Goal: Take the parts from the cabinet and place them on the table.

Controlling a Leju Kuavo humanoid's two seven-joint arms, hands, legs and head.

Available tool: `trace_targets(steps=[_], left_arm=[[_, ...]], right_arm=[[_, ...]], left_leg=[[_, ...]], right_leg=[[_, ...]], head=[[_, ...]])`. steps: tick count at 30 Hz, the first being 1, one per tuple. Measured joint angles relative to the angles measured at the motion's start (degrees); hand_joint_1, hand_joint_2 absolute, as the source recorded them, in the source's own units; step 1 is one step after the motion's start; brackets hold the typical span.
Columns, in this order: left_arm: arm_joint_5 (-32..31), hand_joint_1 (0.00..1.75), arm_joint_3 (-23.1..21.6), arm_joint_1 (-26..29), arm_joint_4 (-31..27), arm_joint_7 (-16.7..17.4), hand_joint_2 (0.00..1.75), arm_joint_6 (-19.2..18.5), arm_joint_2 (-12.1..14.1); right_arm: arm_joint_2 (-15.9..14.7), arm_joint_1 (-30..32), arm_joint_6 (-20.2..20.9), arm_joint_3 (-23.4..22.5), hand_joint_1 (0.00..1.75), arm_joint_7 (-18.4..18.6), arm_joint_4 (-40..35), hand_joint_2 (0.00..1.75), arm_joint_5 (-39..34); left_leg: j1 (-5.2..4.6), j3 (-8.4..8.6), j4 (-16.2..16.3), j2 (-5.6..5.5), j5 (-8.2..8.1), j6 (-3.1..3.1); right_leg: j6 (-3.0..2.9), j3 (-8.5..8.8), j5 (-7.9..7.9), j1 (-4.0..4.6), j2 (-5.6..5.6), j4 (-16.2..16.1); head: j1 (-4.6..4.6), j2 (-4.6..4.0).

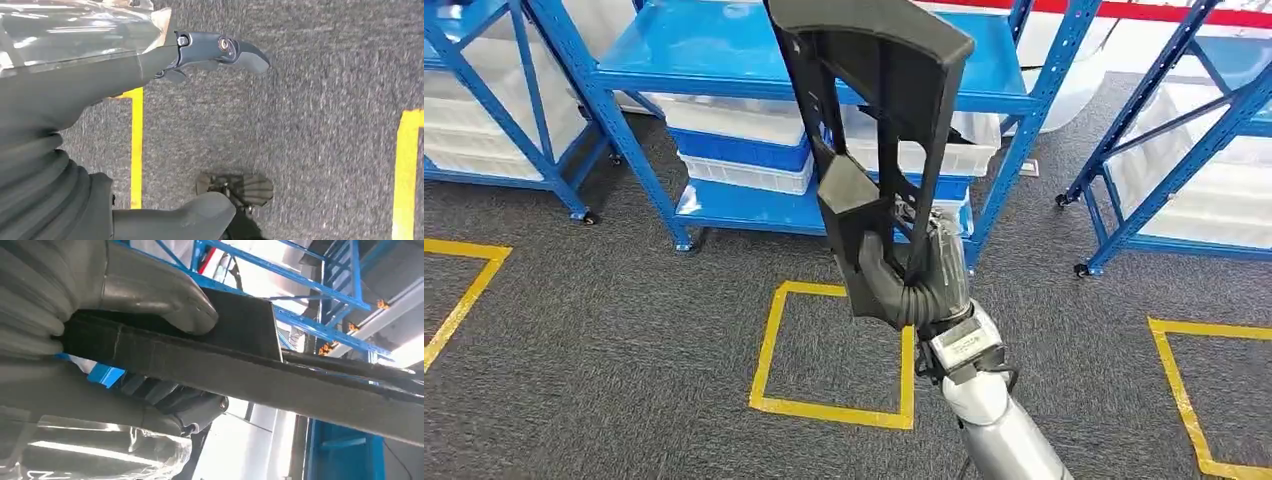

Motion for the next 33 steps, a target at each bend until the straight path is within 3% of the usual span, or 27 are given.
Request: trace_targets(steps=[1,2,3,5,6,7,8,10,11,12,15,16,17,18,20,21,22,23,25,26,27,28,30,31,32,33], left_arm=[[-0.13,0.0,0.0,0.04,0.0,-0.02,1.75,-0.04,0.26],[-0.2,0.0,-0.02,0.06,0.0,-0.02,1.75,-0.04,0.26],[-0.26,0.0,0.0,0.06,0.02,-0.02,1.75,-0.2,0.22],[-0.28,0.0,-0.02,0.05,0.02,-0.02,1.75,-0.22,0.22],[-0.28,0.0,0.0,0.07,0.02,-0.02,1.75,-0.22,0.22],[-0.28,0.0,0.0,0.08,0.02,-0.02,1.75,-0.22,0.22],[-0.28,0.0,0.0,0.09,0.0,-0.02,1.75,-0.22,0.22],[-0.28,0.0,0.0,0.06,0.0,-0.02,1.75,-0.22,0.26],[-0.28,0.0,-0.02,0.03,0.0,-0.02,1.75,-0.22,0.26],[-0.28,0.0,-0.02,-0.03,0.0,-0.02,1.75,-0.24,0.24],[-0.35,0.0,-0.02,-0.02,0.0,-0.07,1.75,-0.24,0.24],[-0.35,0.0,-0.02,-0.03,0.0,-0.04,1.75,-0.24,0.24],[-0.35,0.0,-0.04,-0.08,0.02,-0.07,1.75,-0.24,0.09],[-0.35,0.0,-0.04,-0.09,0.0,-0.04,1.75,-0.24,0.11],[-0.33,0.0,-0.02,-0.15,0.0,0.0,1.75,-0.22,0.13],[-0.33,0.0,-0.02,-0.1,0.0,0.13,1.75,-0.22,0.13],[-0.33,0.0,-0.02,-0.04,0.0,0.24,1.75,-0.22,0.13],[-0.35,0.0,-0.02,-0.03,0.0,0.31,1.75,-0.28,0.15],[-0.46,0.0,-0.02,0.0,0.0,0.31,1.75,-0.46,0.13],[-0.57,0.0,-0.04,-0.01,0.0,0.31,1.75,-0.63,0.18],[-0.67,0.0,-0.07,-0.09,0.0,0.33,1.75,-0.85,0.42],[-0.9,0.0,-0.11,-0.12,-0.02,0.35,1.75,-0.94,0.63],[-1.31,0.0,-0.2,0.14,-0.02,0.55,1.75,-1.33,1.27],[-1.57,0.0,-0.24,0.21,-0.02,0.81,1.75,-1.49,1.8],[-1.62,0.0,-0.28,0.17,-0.02,1.09,1.75,-1.6,2.03],[-1.64,0.0,-0.31,0.09,-0.02,1.35,1.75,-1.6,2.38]], right_arm=[[0.07,0.0,0.02,0.0,1.75,0.02,0.02,1.75,0.13],[0.22,0.04,0.02,0.02,1.75,0.07,-0.04,1.75,0.15],[0.42,0.07,0.02,0.02,1.75,0.04,-0.15,1.75,0.17],[0.48,0.11,0.02,0.02,1.75,0.04,-0.17,1.75,0.2],[0.48,0.25,0.02,0.02,1.75,0.04,-0.17,1.75,0.24],[0.48,0.43,0.02,0.04,1.75,0.04,-0.17,1.75,0.26],[0.5,0.49,0.04,0.09,1.75,0.04,-0.17,1.75,0.26],[0.52,0.45,0.02,0.07,1.75,0.04,-0.17,1.75,0.26],[0.55,0.44,0.04,0.07,1.75,0.04,-0.17,1.75,0.26],[0.52,0.4,0.02,0.07,1.75,0.04,-0.24,1.75,0.26],[0.55,0.41,0.04,0.13,1.75,0.06,-0.31,1.75,0.28],[0.57,0.37,0.02,0.13,1.75,0.06,-0.37,1.75,0.33],[0.52,0.37,0.02,0.11,1.75,0.06,-0.46,1.75,0.39],[0.52,0.33,0.02,0.09,1.75,-0.02,-0.52,1.75,0.55],[0.42,0.5,0.04,0.07,1.75,-0.18,-0.55,1.75,0.7],[0.42,0.64,0.11,0.09,1.75,-0.18,-0.53,1.75,0.74],[0.39,0.76,0.17,0.15,1.75,-0.22,-0.52,1.75,0.79],[0.42,0.8,0.17,0.2,1.75,-0.37,-0.52,1.75,0.83],[0.55,0.79,0.15,0.33,1.75,-1.03,-0.55,1.75,0.87],[0.55,0.8,0.09,0.42,1.75,-1.36,-0.55,1.75,1.01],[0.59,0.84,-0.11,0.67,1.75,-1.87,-0.55,1.75,1.26],[0.7,0.97,-0.41,0.98,1.75,-2.36,-0.5,1.75,1.46],[1.07,1.37,-1.45,1.55,1.75,-3.02,-0.39,1.75,2.08],[1.51,1.64,-2.2,2.12,1.75,-3.54,-0.29,1.75,2.72],[1.93,1.93,-2.89,2.6,1.75,-3.89,-0.2,1.75,3.24],[2.34,2.46,-3.45,2.97,1.75,-4.41,-0.09,1.75,3.78]], left_leg=[[0.1,-0.5,1.26,0.1,-0.52,0.05],[-0.12,-1.46,3.22,1.22,-1.85,-0.32],[0.16,-2.82,6.9,1.65,-4.36,-0.65],[0.46,-6.13,14.92,1.82,-8.59,-1.28],[0.58,-7.14,17.57,1.89,-9.5,-1.52],[0.77,-7.05,17.84,2.1,-9.14,-1.69],[1.02,-5.56,15.07,2.4,-7.26,-1.85],[1.4,-0.41,5.34,3.68,-2.52,-1.95],[1.41,1.25,1.68,5.18,-2.14,-1.88],[0.69,1.7,0.68,5.66,-2.46,-1.57],[0.35,0.78,0.95,4.37,-2.27,-0.29],[0.62,0.94,0.35,4.01,-1.79,0.44],[0.67,1.01,0.08,3.77,-1.59,0.78],[0.73,0.87,0.03,3.39,-1.4,1.29],[0.68,0.52,0.04,2.51,-1.25,1.59],[0.66,0.41,0.07,2.06,-1.21,1.65],[0.65,0.35,0.09,1.53,-1.17,1.65],[0.67,0.37,0.11,0.95,-1.11,1.62],[0.77,0.44,0.21,-0.22,-0.99,1.39],[0.77,0.36,0.28,-0.73,-0.95,1.17],[0.22,-0.02,0.74,-1.2,-0.95,0.73],[0.38,-0.37,0.67,-1.66,-0.73,0.32],[0.79,-0.66,0.38,-2.32,-0.23,-0.5],[0.86,-0.85,0.42,-2.64,-0.15,-0.82],[0.88,-1.11,1.12,-0.69,-0.92,-1.04],[0.75,-2.02,3.36,1.16,-2.7,-1.24]], right_leg=[[-0.63,0.08,0.51,-1.39,-0.46,-0.47],[-0.85,0.06,0.6,-1.08,-0.76,-0.43],[-1.49,-0.04,0.77,-1.06,-1.16,-0.43],[-1.52,-0.29,0.76,-0.74,-1.8,-0.39],[-1.51,-0.33,0.76,-0.68,-2.19,-0.37],[-1.51,-0.32,0.76,-0.67,-2.58,-0.36],[-1.48,-0.28,0.74,-0.69,-2.98,-0.3],[-1.4,-0.2,0.65,-0.76,-3.44,-0.16],[-1.05,-0.18,0.44,-0.59,-3.66,-0.07],[-0.8,-0.65,0.32,0.31,-3.85,0.35],[-0.17,-0.82,0.56,0.23,-4.98,-0.03],[0.31,-0.88,0.11,0.52,-4.84,0.31],[0.4,-1.62,-0.71,-0.01,-3.44,1.31],[0.08,-2.95,-2.43,-0.09,-2.18,4.31],[-0.4,-7.58,-6.28,-0.33,-1.5,14.07],[-0.25,-9.44,-7.32,-0.39,-1.4,17.91],[0.11,-10.17,-7.25,-0.43,-1.35,19.31],[0.72,-9.21,-6.02,-0.56,-1.31,17.42],[1.97,-4.51,-1.86,-0.91,-0.77,7.91],[2.27,-2.32,-0.22,-1.22,0.66,3.27],[2.08,-1.65,-0.21,-1.18,2.11,0.97],[1.54,-1.57,-0.06,-1.34,1.88,1.05],[1.04,-1.83,0.13,-0.88,1.34,1.27],[0.45,-1.7,0.48,-1.39,0.83,1.02],[0.23,-1.62,0.62,-1.64,0.41,0.84],[-0.51,-1.63,0.66,-1.48,-0.13,0.83]], head=[[0.02,0.0],[-0.11,0.0],[-0.61,-0.02],[-0.55,0.0],[-0.57,0.0],[-0.53,-0.02],[-0.59,-0.02],[-0.59,0.0],[-0.57,0.0],[-0.66,-0.02],[-0.52,0.0],[-0.55,0.0],[-0.5,0.0],[-0.46,0.0],[-0.31,0.0],[-0.33,0.0],[-0.28,0.0],[-0.31,0.0],[-0.24,0.0],[-0.24,0.0],[-0.02,-0.02],[-0.18,-0.02],[-0.2,0.0],[-0.22,0.0],[-0.2,0.0],[-0.61,-0.02]])
